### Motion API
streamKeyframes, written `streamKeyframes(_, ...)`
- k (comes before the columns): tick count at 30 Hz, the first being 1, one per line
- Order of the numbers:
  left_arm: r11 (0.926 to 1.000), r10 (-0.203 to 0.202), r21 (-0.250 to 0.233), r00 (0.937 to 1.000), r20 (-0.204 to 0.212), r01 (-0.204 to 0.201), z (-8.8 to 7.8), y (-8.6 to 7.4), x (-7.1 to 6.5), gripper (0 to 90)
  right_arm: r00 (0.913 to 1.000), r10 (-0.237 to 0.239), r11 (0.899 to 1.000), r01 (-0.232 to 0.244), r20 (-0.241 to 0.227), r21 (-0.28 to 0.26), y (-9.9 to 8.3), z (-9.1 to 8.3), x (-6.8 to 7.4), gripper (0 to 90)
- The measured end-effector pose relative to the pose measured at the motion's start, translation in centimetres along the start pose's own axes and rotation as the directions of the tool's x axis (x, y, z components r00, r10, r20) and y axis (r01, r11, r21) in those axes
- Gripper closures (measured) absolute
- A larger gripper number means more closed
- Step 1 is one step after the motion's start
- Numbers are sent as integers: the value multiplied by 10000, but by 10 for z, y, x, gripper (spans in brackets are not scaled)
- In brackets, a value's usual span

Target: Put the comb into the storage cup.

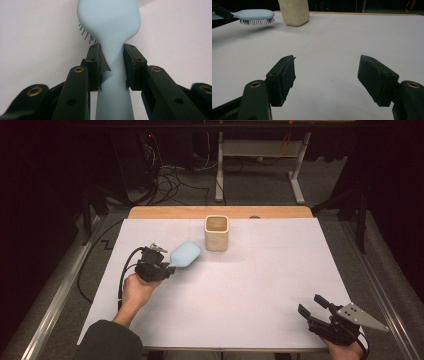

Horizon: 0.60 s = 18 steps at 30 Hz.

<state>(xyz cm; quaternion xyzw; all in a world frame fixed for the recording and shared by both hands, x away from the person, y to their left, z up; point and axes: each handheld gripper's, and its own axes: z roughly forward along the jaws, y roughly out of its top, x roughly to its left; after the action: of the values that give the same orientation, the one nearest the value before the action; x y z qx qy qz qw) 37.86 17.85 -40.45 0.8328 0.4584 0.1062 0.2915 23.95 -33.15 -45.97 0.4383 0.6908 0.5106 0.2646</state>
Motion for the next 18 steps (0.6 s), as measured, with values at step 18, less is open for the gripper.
streamKeyframes(18,9956,477,-839,9959,766,-412,-18,-23,-25,689,9997,-243,9997,243,-10,77,1,1,5,295)
